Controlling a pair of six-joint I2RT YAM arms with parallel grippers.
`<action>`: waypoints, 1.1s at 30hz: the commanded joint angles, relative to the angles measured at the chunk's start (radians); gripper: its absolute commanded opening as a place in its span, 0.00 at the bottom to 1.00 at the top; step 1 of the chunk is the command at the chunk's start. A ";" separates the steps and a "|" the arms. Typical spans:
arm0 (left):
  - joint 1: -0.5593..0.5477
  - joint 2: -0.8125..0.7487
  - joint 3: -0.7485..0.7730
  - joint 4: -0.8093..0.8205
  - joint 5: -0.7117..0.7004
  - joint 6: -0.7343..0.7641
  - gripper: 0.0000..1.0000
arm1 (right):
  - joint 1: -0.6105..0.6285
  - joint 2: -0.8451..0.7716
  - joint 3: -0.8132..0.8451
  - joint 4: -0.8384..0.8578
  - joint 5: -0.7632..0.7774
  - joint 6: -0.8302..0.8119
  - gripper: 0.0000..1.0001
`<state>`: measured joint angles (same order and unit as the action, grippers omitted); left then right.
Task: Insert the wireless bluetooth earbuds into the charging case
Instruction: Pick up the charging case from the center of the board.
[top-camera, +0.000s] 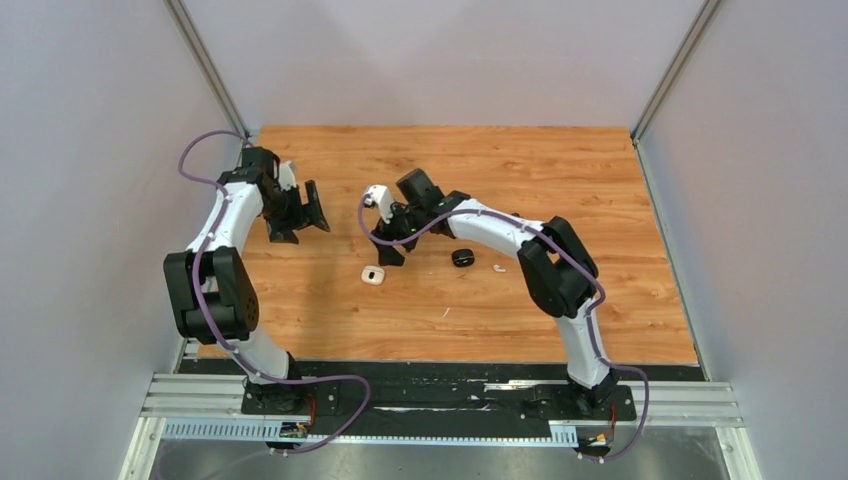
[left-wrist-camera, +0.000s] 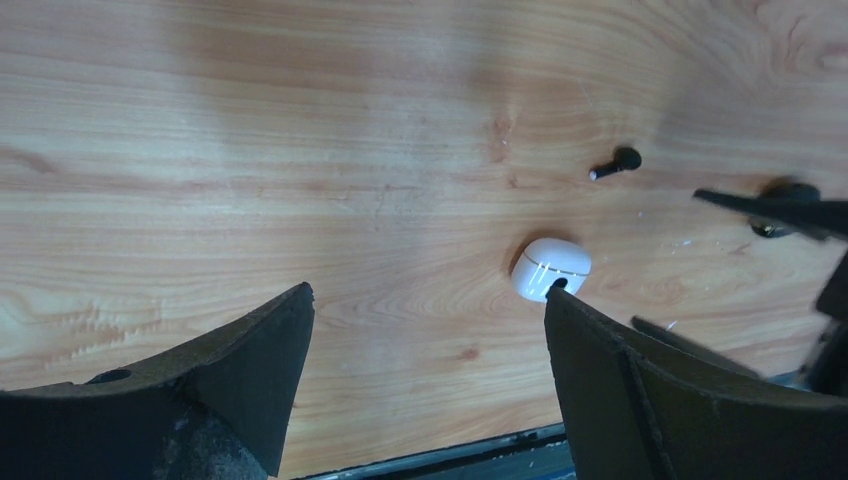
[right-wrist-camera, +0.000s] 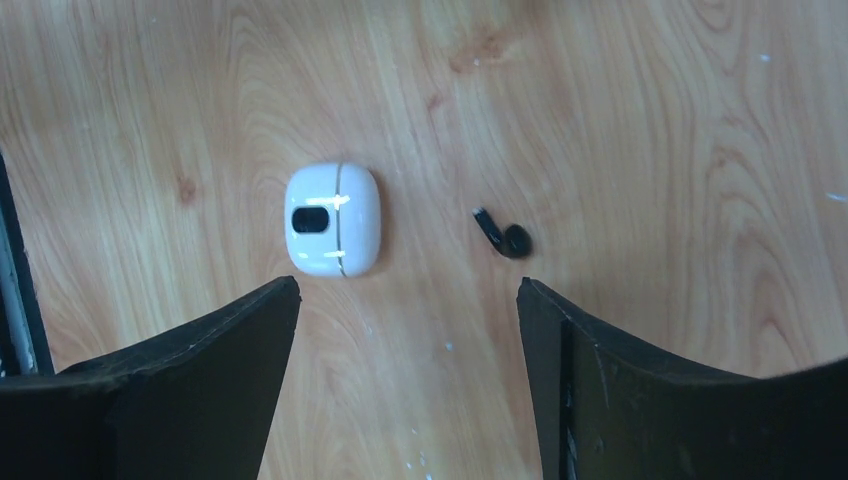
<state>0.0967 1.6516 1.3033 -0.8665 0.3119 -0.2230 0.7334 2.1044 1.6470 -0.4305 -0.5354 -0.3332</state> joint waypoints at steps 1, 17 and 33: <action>0.060 -0.048 0.081 -0.020 0.000 -0.061 0.92 | 0.070 0.014 0.024 0.108 0.102 0.077 0.79; 0.110 -0.090 0.055 -0.077 0.083 -0.026 0.90 | 0.130 0.079 -0.017 0.096 0.155 -0.009 0.80; 0.109 -0.061 0.044 -0.051 0.105 -0.030 0.90 | 0.143 0.100 -0.020 0.114 0.105 -0.058 0.75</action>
<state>0.2031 1.5970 1.3525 -0.9356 0.3927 -0.2451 0.8719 2.1941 1.6257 -0.3519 -0.3954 -0.3672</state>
